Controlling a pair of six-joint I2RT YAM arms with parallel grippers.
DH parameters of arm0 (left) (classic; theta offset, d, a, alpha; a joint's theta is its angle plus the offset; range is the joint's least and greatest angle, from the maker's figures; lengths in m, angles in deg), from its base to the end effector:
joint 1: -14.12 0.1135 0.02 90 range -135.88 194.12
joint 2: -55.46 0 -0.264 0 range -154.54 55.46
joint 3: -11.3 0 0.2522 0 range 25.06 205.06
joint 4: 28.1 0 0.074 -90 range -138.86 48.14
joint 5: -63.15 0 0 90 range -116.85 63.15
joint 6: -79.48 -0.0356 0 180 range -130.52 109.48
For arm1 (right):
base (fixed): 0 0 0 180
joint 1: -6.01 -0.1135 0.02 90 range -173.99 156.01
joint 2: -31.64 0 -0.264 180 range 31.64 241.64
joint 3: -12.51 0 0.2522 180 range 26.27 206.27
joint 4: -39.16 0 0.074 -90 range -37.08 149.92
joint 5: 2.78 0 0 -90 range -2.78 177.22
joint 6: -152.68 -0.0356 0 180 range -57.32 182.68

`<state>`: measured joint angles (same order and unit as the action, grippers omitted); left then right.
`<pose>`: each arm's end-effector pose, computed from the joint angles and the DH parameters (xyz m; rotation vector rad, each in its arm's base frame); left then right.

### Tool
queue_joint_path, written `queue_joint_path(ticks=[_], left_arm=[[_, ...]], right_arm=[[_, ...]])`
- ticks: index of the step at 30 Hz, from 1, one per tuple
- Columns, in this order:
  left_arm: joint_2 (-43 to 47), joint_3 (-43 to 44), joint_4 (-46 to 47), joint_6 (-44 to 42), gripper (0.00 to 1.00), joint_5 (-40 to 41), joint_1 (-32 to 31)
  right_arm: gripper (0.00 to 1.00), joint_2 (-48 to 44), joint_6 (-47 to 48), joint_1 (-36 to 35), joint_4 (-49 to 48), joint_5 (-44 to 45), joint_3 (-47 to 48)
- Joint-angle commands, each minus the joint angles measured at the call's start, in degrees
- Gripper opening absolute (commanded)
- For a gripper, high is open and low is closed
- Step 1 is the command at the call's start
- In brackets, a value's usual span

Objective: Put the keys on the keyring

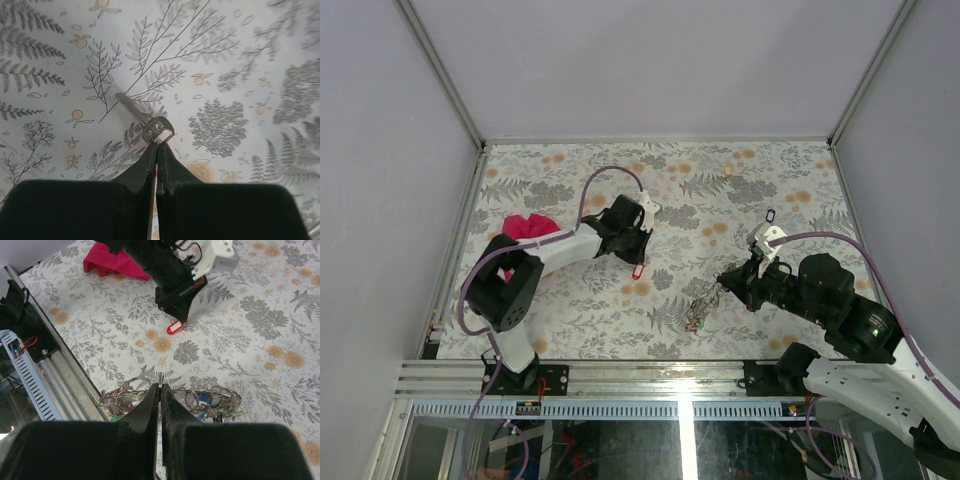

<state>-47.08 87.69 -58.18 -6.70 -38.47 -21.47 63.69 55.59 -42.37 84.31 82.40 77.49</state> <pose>0.2920 -0.2178 0.1696 0.7908 2.4847 -0.5164 0.0741 0.0879 0.3675 -0.7105 1.7078 0.7628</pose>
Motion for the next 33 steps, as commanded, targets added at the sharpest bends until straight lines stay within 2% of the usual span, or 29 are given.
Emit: queue_joint_path(ticks=[1, 9, 13, 17, 20, 22, 28, 33], left_arm=[[7.72, 0.17, 3.04, -3.58, 0.00, -3.88, -0.27], [15.86, 1.79, -0.75, -10.67, 0.00, -13.63, -0.33], [18.25, 2.99, -3.13, -13.48, 0.00, -15.98, -0.88], [19.31, 2.85, -4.82, -14.71, 0.00, -10.91, -2.69], [15.67, 5.24, -10.99, -14.52, 0.00, -9.84, -2.93], [11.81, 5.81, -13.61, -13.61, 0.00, -6.06, -3.79], [9.06, -0.52, -9.22, -10.58, 0.00, 1.44, -5.58], [3.28, -0.29, -11.31, -10.20, 0.00, 6.16, -8.05]], right_arm=[[0.00, -0.65, 1.56, -0.39, -6.78, 2.47, 1.68], [0.00, -1.55, 4.79, -0.32, -12.33, 2.59, -0.56], [0.00, -2.06, 8.37, -0.35, -15.71, 1.86, -2.13], [0.00, -1.02, 10.31, -0.31, -16.54, 2.00, -1.84], [0.00, -0.39, 9.85, -0.32, -16.63, 2.38, -1.66], [0.00, -0.48, 9.08, -0.38, -16.56, 2.79, -1.89], [0.00, -2.36, 7.44, -0.31, -15.51, 4.25, -2.14], [0.00, -3.43, 6.46, -0.36, -15.05, 4.75, -3.02]])
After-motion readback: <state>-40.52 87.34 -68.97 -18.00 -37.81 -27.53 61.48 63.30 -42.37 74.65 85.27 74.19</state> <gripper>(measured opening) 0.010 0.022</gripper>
